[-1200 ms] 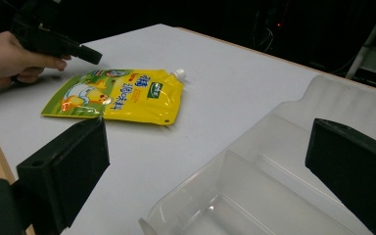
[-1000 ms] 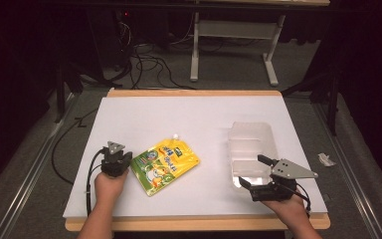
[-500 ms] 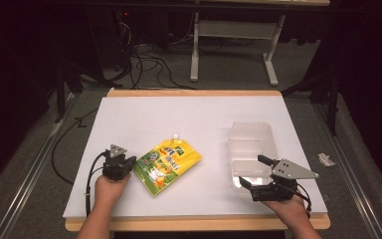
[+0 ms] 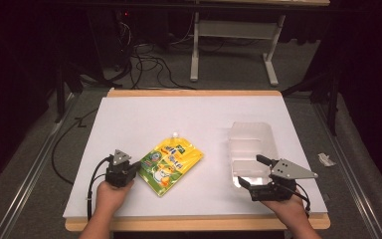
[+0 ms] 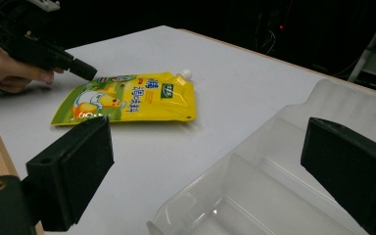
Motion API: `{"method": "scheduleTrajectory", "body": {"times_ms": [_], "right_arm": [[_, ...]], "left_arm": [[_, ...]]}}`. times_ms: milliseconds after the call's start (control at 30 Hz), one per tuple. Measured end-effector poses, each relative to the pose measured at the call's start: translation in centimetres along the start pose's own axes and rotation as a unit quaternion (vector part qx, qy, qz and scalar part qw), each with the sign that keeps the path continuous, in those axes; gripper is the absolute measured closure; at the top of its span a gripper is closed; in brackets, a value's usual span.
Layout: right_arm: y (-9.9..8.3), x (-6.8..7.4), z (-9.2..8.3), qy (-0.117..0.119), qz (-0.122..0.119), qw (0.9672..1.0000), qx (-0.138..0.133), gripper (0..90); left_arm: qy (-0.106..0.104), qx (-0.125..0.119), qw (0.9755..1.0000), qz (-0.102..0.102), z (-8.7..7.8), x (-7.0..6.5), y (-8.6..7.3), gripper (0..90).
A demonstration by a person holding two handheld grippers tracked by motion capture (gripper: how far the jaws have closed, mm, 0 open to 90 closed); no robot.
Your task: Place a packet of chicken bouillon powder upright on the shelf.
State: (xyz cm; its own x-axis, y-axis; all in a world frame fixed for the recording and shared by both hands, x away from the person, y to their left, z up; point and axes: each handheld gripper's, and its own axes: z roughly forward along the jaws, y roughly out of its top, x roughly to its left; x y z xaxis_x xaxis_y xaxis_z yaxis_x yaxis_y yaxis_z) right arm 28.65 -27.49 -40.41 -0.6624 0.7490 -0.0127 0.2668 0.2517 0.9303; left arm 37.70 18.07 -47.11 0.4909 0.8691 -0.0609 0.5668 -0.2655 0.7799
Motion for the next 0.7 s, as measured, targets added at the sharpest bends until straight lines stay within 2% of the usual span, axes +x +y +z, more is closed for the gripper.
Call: {"method": "scheduleTrajectory", "body": {"times_ms": [100,167,200,233,267,300,367,467,567,700], "right_arm": [[0.0,-0.1,-0.1,0.000,0.001,1.0000,0.000,5.6],[-0.1,-0.2,-0.1,0.001,0.004,1.0000,-0.001,5.6],[-0.1,-0.2,-0.1,0.001,0.004,1.0000,-0.001,5.6],[-0.1,-0.3,-0.1,0.000,0.004,1.0000,0.001,5.7],[-0.2,-0.3,-0.2,0.000,0.004,1.0000,0.001,5.7],[-0.2,-0.3,-0.2,0.000,0.003,1.0000,0.001,5.7],[-0.2,-0.3,-0.2,-0.001,0.004,1.0000,0.001,5.9],[-0.2,-0.3,-0.3,-0.002,0.006,1.0000,0.002,6.0],[-0.2,-0.2,-0.2,0.000,0.005,1.0000,0.002,6.1],[-0.2,0.0,-0.1,0.001,0.000,1.0000,0.004,6.2]], "left_arm": [[0.041,-0.023,0.9989,-0.003,0.6,0.6,0.7,90.0],[0.050,-0.021,0.9985,-0.004,1.0,1.0,0.8,90.0],[0.051,-0.013,0.9985,-0.015,1.4,1.2,0.8,90.0],[0.058,0.008,0.9982,-0.011,2.2,1.9,0.6,90.0],[0.056,0.019,0.9981,-0.014,2.5,2.2,0.5,90.0],[0.056,0.019,0.9981,-0.014,2.5,2.2,0.5,90.0],[0.041,0.020,0.9987,-0.025,2.4,2.4,0.6,90.0],[0.012,0.026,0.9992,-0.026,2.2,2.3,0.4,90.0],[-0.012,0.026,0.9987,-0.042,2.0,2.4,0.1,90.0],[-0.025,0.027,0.9985,-0.040,1.6,2.1,-0.2,90.0]]}}
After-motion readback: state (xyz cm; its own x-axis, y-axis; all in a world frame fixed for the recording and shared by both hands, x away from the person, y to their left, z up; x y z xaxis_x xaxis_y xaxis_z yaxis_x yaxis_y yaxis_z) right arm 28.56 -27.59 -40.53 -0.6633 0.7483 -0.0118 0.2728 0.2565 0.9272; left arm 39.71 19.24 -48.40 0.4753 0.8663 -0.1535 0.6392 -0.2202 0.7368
